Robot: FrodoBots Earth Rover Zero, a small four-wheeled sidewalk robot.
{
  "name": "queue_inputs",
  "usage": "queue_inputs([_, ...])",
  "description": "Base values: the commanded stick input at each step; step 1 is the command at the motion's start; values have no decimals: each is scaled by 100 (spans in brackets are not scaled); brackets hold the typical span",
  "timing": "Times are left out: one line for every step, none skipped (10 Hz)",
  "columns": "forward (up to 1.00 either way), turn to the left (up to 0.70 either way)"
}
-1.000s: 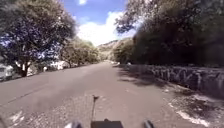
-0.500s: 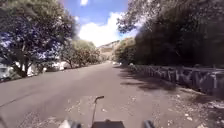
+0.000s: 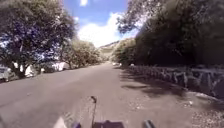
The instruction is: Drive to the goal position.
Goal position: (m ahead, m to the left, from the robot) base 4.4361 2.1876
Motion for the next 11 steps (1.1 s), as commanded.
queue_inputs([70, 0])
queue_inputs([70, 0])
queue_inputs([70, 0])
queue_inputs([70, 0])
queue_inputs([70, 0])
queue_inputs([70, 0])
queue_inputs([70, 0])
queue_inputs([70, 0])
queue_inputs([70, 0])
queue_inputs([70, 0])
queue_inputs([70, 0])
